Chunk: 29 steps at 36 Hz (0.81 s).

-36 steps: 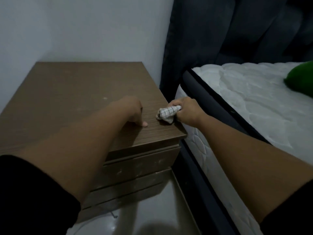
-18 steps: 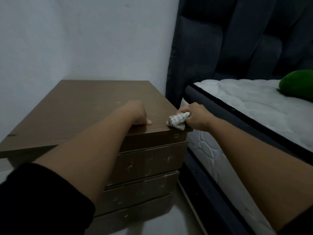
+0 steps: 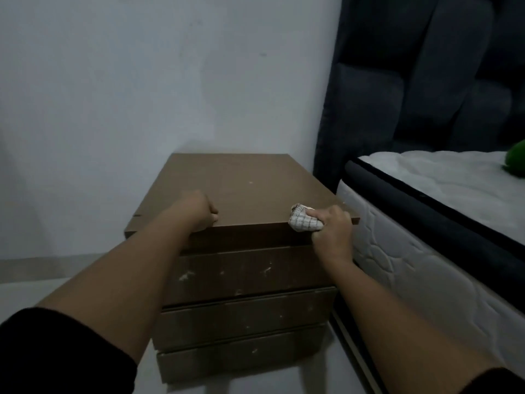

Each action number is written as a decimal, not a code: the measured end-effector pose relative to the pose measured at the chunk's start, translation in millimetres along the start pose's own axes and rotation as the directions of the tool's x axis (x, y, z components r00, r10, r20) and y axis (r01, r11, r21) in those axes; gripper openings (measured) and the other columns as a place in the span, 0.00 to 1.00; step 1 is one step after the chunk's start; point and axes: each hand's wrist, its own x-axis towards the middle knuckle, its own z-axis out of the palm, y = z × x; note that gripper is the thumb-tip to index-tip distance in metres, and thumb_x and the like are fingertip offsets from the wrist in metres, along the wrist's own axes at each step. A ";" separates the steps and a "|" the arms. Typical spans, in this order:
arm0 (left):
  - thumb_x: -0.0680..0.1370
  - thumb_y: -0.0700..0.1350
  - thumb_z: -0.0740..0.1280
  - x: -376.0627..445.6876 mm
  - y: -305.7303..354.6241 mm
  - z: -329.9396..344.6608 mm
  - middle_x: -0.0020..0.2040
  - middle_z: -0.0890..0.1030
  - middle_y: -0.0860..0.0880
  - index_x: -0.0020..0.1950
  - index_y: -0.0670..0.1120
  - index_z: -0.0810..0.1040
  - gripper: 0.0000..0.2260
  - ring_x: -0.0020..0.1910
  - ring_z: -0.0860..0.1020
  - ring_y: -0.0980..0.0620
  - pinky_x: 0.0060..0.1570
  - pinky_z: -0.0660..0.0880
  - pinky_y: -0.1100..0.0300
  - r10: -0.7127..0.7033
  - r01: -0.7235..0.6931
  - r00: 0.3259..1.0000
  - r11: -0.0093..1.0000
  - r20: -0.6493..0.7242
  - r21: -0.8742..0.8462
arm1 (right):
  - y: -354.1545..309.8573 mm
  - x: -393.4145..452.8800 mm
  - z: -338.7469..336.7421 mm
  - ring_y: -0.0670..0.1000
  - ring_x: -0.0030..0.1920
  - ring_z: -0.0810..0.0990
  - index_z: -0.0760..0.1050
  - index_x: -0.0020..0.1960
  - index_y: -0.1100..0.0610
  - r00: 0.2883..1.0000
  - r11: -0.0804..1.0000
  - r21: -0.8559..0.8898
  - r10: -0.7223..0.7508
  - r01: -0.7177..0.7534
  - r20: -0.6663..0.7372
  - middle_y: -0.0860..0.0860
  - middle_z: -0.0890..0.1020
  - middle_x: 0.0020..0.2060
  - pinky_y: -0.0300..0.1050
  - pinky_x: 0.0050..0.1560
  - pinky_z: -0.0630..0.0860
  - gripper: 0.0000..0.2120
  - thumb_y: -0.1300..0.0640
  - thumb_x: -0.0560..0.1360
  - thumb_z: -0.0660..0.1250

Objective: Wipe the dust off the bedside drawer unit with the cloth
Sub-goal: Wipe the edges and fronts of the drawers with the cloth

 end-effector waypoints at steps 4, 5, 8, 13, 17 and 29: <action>0.80 0.47 0.62 -9.1 -39.7 -7.1 0.67 0.77 0.47 0.66 0.46 0.78 0.16 0.67 0.73 0.46 0.65 0.68 0.57 -0.061 0.062 0.997 0.998 -0.051 0.019 | -25.2 -12.2 12.5 0.50 0.49 0.68 0.78 0.61 0.56 1.000 1.000 -0.004 -0.013 0.013 -0.010 0.54 0.77 0.50 0.36 0.46 0.61 0.23 0.72 0.70 0.61; 0.80 0.47 0.63 -10.9 -48.1 -8.8 0.66 0.77 0.47 0.65 0.47 0.78 0.15 0.66 0.73 0.47 0.64 0.68 0.58 -0.076 0.078 0.995 0.997 -0.063 0.017 | -30.7 -15.0 15.9 0.49 0.48 0.67 0.78 0.61 0.56 1.000 1.000 -0.003 -0.017 0.017 -0.012 0.54 0.77 0.50 0.36 0.47 0.61 0.23 0.72 0.70 0.61; 0.80 0.47 0.63 -16.6 -68.0 -13.5 0.64 0.78 0.47 0.64 0.48 0.79 0.14 0.65 0.74 0.47 0.62 0.69 0.58 -0.113 0.115 0.989 0.993 -0.097 0.018 | -45.4 -23.4 25.6 0.51 0.50 0.69 0.77 0.61 0.56 0.999 0.999 -0.014 -0.045 0.045 -0.003 0.53 0.77 0.50 0.36 0.48 0.65 0.23 0.72 0.70 0.62; 0.79 0.47 0.64 -26.0 -95.0 -19.9 0.64 0.79 0.48 0.63 0.48 0.80 0.14 0.65 0.74 0.48 0.63 0.69 0.59 -0.139 0.136 0.983 0.990 -0.122 -0.039 | -80.4 -40.1 44.4 0.54 0.53 0.71 0.77 0.61 0.56 0.993 0.993 0.006 -0.118 0.117 0.012 0.53 0.78 0.50 0.40 0.49 0.70 0.24 0.72 0.69 0.63; 0.79 0.46 0.65 -28.9 -107.5 -17.2 0.63 0.80 0.48 0.61 0.47 0.81 0.13 0.64 0.75 0.48 0.65 0.70 0.59 -0.158 0.140 0.977 0.982 -0.142 -0.127 | -106.8 -52.5 58.2 0.55 0.54 0.71 0.78 0.60 0.56 0.983 0.983 0.035 -0.179 0.178 0.036 0.52 0.78 0.51 0.42 0.50 0.72 0.23 0.72 0.68 0.64; 0.79 0.42 0.65 -46.2 -122.2 -11.5 0.63 0.80 0.46 0.60 0.45 0.82 0.12 0.64 0.76 0.48 0.65 0.69 0.60 -0.229 0.164 0.948 0.946 -0.221 -0.278 | -176.9 -75.8 86.8 0.53 0.55 0.70 0.75 0.64 0.54 0.903 0.927 0.122 -0.372 0.354 0.213 0.52 0.75 0.53 0.44 0.53 0.73 0.21 0.68 0.73 0.64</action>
